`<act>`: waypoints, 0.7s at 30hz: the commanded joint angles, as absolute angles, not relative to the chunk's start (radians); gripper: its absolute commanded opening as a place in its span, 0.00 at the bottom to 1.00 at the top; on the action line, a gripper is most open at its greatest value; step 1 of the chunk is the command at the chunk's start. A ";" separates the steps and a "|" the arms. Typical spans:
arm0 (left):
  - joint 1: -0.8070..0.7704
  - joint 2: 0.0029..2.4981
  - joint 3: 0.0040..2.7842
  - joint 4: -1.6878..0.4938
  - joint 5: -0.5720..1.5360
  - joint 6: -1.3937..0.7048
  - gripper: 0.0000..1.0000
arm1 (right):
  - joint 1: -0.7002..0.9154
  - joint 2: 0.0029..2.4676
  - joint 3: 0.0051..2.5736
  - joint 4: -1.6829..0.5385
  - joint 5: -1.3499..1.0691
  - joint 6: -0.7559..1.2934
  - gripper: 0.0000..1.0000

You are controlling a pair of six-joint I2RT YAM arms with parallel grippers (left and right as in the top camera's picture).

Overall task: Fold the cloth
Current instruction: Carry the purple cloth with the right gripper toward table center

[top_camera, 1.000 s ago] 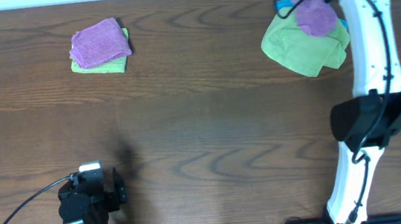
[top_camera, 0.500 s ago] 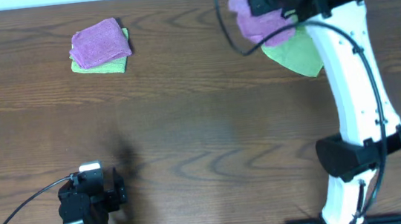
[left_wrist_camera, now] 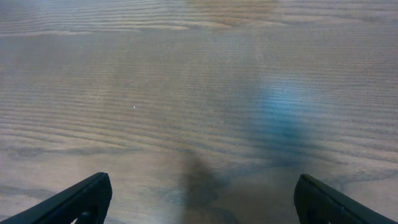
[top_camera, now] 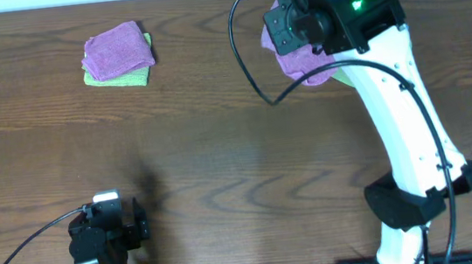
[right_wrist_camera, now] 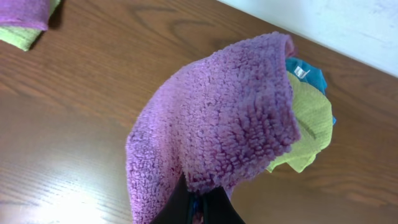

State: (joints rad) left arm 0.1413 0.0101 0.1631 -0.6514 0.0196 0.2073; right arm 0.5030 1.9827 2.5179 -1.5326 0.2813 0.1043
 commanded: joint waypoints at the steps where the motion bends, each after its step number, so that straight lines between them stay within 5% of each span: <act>1: 0.144 0.004 0.156 -0.655 0.016 0.213 0.95 | 0.522 1.941 2.533 -1.544 0.332 0.131 0.02; 9: 0.144 0.004 0.156 -0.655 0.016 0.213 0.95 | 0.526 1.811 2.447 -1.499 0.333 0.127 0.02; 21: 0.144 0.004 0.156 -0.655 0.016 0.213 0.95 | 0.564 1.387 1.782 -1.246 0.233 0.142 0.02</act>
State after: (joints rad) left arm 0.1413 0.0101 0.1631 -0.6506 0.0196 0.2073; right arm 0.5354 1.4452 1.8732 -1.2667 0.2699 0.1177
